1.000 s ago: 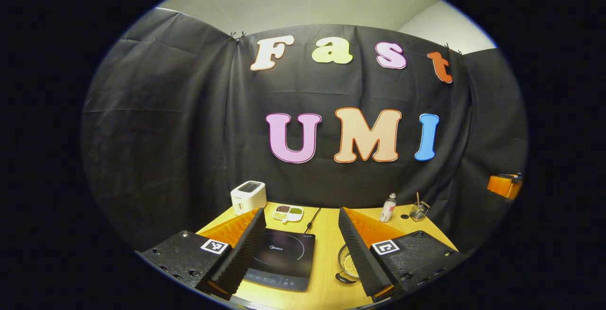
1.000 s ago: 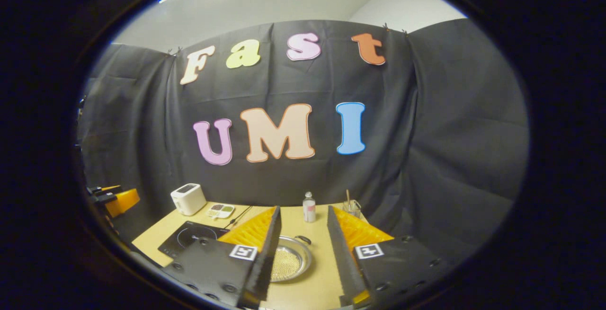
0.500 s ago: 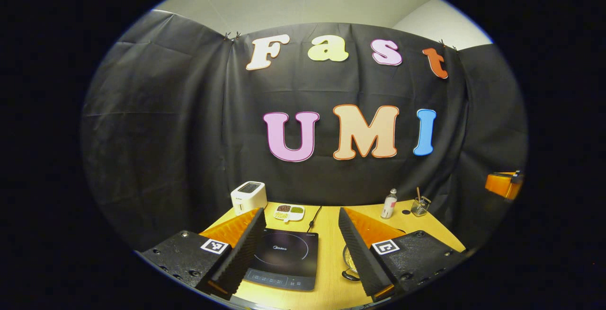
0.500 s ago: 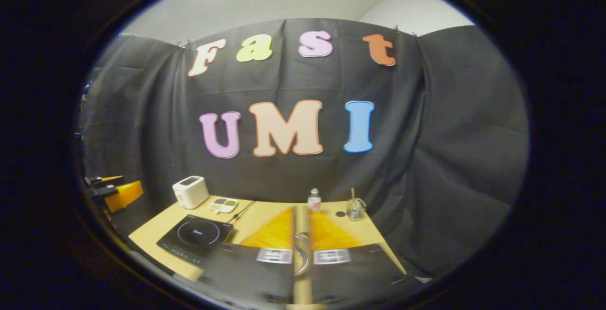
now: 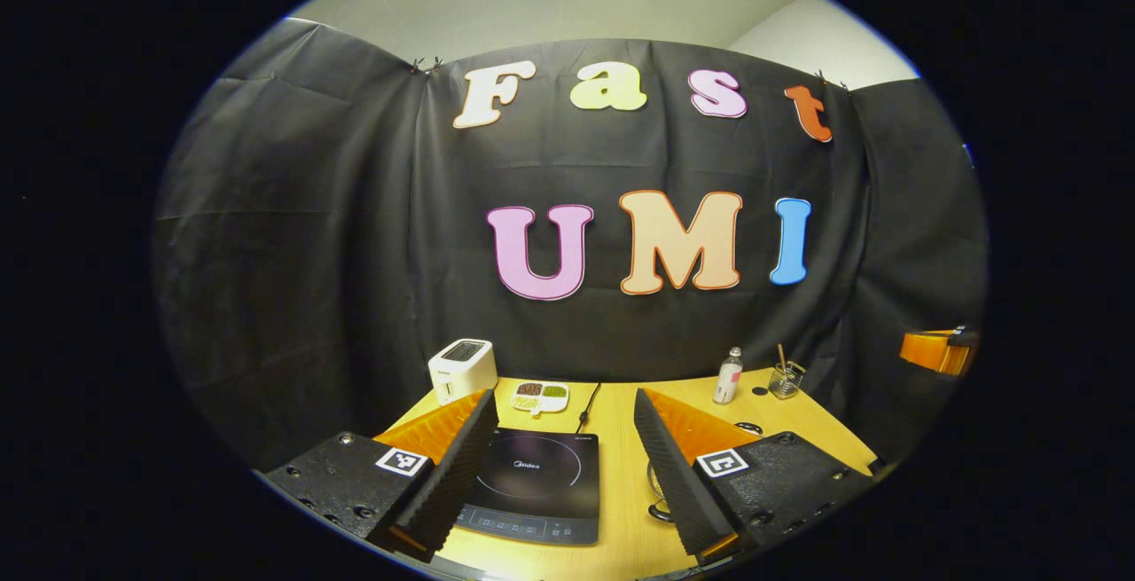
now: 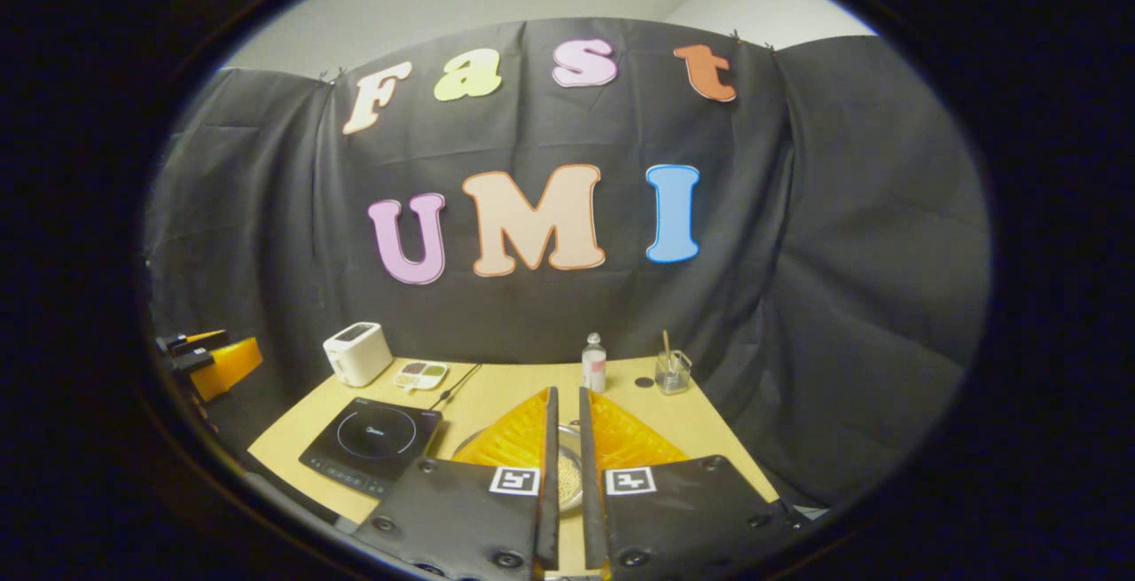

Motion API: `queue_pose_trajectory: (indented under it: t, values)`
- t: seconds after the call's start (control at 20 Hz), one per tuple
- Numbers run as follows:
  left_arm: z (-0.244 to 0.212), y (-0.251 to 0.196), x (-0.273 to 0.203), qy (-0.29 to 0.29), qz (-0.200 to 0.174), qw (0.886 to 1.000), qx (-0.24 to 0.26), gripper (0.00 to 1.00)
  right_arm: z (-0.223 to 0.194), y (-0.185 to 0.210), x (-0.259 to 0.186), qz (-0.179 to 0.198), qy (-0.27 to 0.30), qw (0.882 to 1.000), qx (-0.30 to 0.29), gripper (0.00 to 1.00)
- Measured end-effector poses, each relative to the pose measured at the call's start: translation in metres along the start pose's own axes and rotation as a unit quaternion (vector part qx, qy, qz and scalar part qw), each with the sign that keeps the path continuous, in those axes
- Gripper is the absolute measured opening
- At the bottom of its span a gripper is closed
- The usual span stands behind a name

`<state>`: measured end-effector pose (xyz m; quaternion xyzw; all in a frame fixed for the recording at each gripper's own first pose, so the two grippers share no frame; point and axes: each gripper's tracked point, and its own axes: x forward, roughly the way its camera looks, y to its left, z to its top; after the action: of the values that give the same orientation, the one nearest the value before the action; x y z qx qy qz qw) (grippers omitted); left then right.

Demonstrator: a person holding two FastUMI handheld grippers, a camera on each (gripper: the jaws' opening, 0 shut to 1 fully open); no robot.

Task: First push the handle of the pot to place it horizontally, then grasp the pot with both hands and set it on the induction cooktop.

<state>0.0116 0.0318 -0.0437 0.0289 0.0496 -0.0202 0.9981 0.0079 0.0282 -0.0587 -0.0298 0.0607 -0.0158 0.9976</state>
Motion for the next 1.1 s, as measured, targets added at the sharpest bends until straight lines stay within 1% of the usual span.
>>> queue_pose_trajectory:
  t: [0.05, 0.1, 0.15, 0.2, 0.3, 0.35, 0.4, 0.45, 0.55, 0.6, 0.75, 0.8, 0.85, 0.9, 1.05, 1.1]
  values:
    - [-0.001, 0.003, -0.001, 0.001, 0.001, 1.0, 0.001, 0.94, -0.009, 0.003, 0.002, 0.002, 0.012, 1.0, 0.001, 0.12]
    - [-0.001, 0.007, 0.001, 0.002, 0.002, 1.0, 0.003, 0.94, -0.018, 0.007, 0.004, 0.007, 0.024, 1.0, 0.002, 0.09]
    - [-0.003, 0.009, 0.001, 0.003, 0.003, 1.0, 0.004, 0.94, -0.027, 0.011, 0.007, 0.01, 0.035, 0.999, 0.003, 0.09]
    - [-0.005, 0.012, 0.0, 0.004, 0.003, 1.0, 0.006, 0.94, -0.038, 0.015, 0.01, 0.013, 0.048, 0.999, 0.002, 0.12]
    - [-0.006, 0.019, 0.002, 0.007, 0.004, 1.0, 0.007, 0.94, -0.063, 0.024, 0.015, 0.018, 0.08, 0.997, 0.001, 0.12]
    - [-0.009, 0.022, 0.002, 0.008, 0.004, 1.0, 0.007, 0.99, -0.078, 0.028, 0.018, 0.022, 0.099, 0.995, 0.004, 0.12]
    - [-0.01, 0.025, 0.003, 0.009, 0.004, 1.0, 0.007, 0.94, -0.092, 0.035, 0.02, 0.027, 0.119, 0.993, 0.009, 0.12]
    - [-0.011, 0.029, 0.002, 0.01, 0.005, 1.0, 0.008, 0.95, -0.106, 0.041, 0.022, 0.032, 0.139, 0.99, 0.013, 0.12]
    - [-0.014, 0.037, 0.002, 0.012, 0.008, 1.0, 0.01, 0.95, -0.138, 0.05, 0.024, 0.035, 0.186, 0.982, 0.014, 0.12]
    - [-0.017, 0.042, 0.002, 0.014, 0.01, 1.0, 0.012, 0.95, -0.15, 0.055, 0.025, 0.037, 0.206, 0.978, 0.015, 0.08]
    - [-0.024, 0.055, 0.002, 0.02, 0.015, 1.0, 0.014, 0.95, -0.183, 0.07, 0.024, 0.042, 0.262, 0.964, 0.019, 0.1]
    - [-0.026, 0.061, 0.002, 0.021, 0.018, 1.0, 0.013, 0.9, -0.196, 0.07, 0.022, 0.04, 0.281, 0.959, 0.017, 0.1]
    - [-0.029, 0.065, 0.002, 0.025, 0.021, 0.999, 0.013, 0.95, -0.209, 0.073, 0.02, 0.041, 0.302, 0.953, 0.014, 0.03]
    - [-0.031, 0.069, 0.002, 0.027, 0.024, 0.999, 0.012, 0.95, -0.219, 0.076, 0.02, 0.04, 0.32, 0.946, 0.015, 0.1]
    - [-0.04, 0.081, 0.003, 0.034, 0.034, 0.999, 0.007, 0.95, -0.243, 0.085, 0.021, 0.043, 0.362, 0.931, 0.021, 0.11]
    - [-0.043, 0.084, 0.004, 0.036, 0.036, 0.999, 0.005, 0.95, -0.25, 0.085, 0.023, 0.043, 0.372, 0.927, 0.019, 0.03]
